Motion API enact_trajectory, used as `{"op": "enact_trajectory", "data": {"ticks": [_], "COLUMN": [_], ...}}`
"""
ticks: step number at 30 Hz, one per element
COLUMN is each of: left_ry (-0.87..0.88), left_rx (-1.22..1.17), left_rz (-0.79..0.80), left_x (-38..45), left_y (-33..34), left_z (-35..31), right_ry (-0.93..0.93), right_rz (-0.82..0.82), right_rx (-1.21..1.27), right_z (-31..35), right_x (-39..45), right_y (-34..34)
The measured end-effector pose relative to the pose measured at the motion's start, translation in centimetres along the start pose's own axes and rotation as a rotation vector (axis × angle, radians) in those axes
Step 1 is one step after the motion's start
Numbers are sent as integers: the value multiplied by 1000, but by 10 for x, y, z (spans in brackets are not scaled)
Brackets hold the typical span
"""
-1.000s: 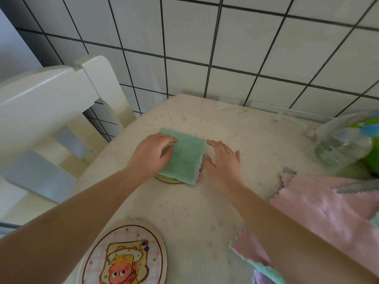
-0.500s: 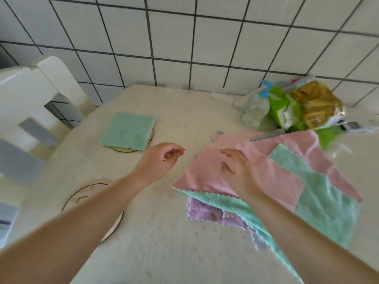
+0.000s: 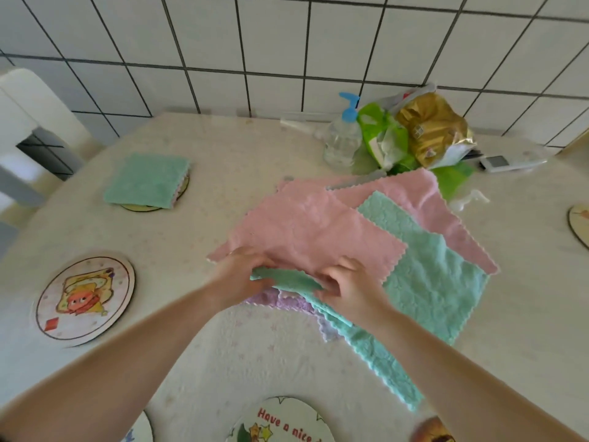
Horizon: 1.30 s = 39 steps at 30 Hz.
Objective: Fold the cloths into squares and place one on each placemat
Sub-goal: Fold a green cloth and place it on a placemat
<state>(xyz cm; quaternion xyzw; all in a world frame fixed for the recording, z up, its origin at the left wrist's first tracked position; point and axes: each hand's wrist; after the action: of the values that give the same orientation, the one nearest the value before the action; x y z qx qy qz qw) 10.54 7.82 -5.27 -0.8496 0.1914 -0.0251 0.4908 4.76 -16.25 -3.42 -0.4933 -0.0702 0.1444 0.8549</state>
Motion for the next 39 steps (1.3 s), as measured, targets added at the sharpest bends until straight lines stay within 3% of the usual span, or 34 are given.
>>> {"op": "enact_trajectory", "data": {"ticks": [10,19,24,28,33,39], "left_ry": [-166,-143,-166,-80,21,107], "left_rx": [26,152,-151,-237,-294,-696], "left_rz": [-52,-365,-600,-735,-835,-823], "left_x": [-15,-13,-20,-47,-111,-183], "left_y": [-5,-34,-48,-55,-61,-81], "left_z": [-34,-12,3,-9,-42,-83], "right_ry": [-64,-83,-172,-190,-227,-215], "right_rz": [-134,-338,-447,-555,-716,-890], "right_rx": [164,190,76,20,59,105], "right_z": [-2,-23,-22,-10,11,48], "right_x": [-12,-3,-7,-28,-83,-137], "right_y": [-29,-74,-86,-88,-91,-117]}}
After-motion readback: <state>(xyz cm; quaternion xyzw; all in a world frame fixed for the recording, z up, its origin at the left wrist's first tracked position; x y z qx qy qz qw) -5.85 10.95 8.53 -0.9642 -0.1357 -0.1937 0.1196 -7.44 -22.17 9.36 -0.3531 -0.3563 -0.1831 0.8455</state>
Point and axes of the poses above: each hand's wrist, its own x-axis towards the middle knuckle, its own y-axis out of the palm, z = x × y, and after that the axes turned 7 degrees about -y, right-handed
